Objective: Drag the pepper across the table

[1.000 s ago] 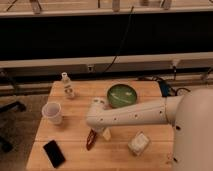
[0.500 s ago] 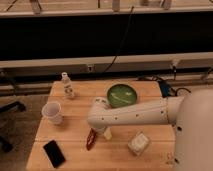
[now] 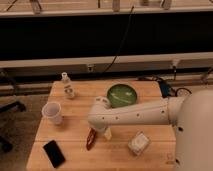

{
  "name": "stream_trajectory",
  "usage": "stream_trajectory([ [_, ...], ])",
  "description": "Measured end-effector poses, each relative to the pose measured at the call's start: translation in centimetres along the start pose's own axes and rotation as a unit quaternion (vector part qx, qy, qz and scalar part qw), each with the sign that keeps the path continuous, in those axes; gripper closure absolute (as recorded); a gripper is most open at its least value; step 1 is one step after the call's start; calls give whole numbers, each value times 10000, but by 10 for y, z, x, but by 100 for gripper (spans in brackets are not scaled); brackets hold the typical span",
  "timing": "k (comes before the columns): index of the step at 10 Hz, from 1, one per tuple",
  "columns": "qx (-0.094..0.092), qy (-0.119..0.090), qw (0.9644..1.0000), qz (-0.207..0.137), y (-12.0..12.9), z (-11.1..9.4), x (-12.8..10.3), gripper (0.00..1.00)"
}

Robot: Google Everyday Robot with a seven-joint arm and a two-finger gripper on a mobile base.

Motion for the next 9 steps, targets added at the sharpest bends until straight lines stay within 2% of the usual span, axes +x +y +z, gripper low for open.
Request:
stream_trajectory([
  [1,2,-7,10000,-18,0,0,0,20],
  [3,1,-55,10000,-70,2,-1,1,36],
  [4,0,-69,9999,-91,2,-1,1,40],
  [7,-1,-108,9998,-164,4,-3,4,66],
  [9,-4,-110,9998,-165,6,-4,6,89],
])
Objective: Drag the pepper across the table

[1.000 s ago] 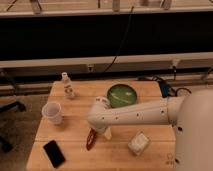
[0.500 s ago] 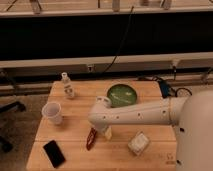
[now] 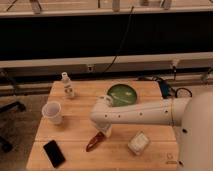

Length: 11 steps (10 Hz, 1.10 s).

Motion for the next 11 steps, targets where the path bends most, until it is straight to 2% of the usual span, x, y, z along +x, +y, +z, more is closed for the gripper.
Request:
stream_trajectory([
  [1,11,2,10000,-12,-1,0,0,96],
  [2,5,-9,10000,-19,-2,0,-2,97],
  [4,6,-13,10000,-51,-1,-1,2,97],
  [6,8,4,10000,-90,8,-2,30,97],
  [9,38,-16,9999,-105,8,-3,33,97],
  [11,42,18,9996,-271,7,-6,49,97],
])
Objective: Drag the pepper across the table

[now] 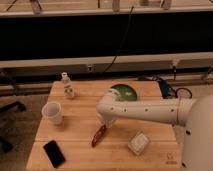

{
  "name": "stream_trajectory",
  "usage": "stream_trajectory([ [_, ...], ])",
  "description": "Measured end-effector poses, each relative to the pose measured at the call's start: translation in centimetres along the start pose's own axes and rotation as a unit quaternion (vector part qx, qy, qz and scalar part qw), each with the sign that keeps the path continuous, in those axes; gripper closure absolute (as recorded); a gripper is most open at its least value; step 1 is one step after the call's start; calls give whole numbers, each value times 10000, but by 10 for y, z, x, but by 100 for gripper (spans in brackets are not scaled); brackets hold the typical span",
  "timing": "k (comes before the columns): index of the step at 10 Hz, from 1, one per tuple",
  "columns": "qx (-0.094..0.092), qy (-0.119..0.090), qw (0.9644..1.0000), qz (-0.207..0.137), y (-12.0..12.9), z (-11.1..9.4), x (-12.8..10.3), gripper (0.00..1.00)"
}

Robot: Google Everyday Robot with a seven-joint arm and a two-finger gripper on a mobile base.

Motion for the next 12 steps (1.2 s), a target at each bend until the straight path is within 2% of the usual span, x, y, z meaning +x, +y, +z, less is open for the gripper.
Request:
stream_trajectory([
  [8,-57,66,9991,-421,3,-8,23,97],
  [12,-85,120,9969,-772,0,-13,31,97],
])
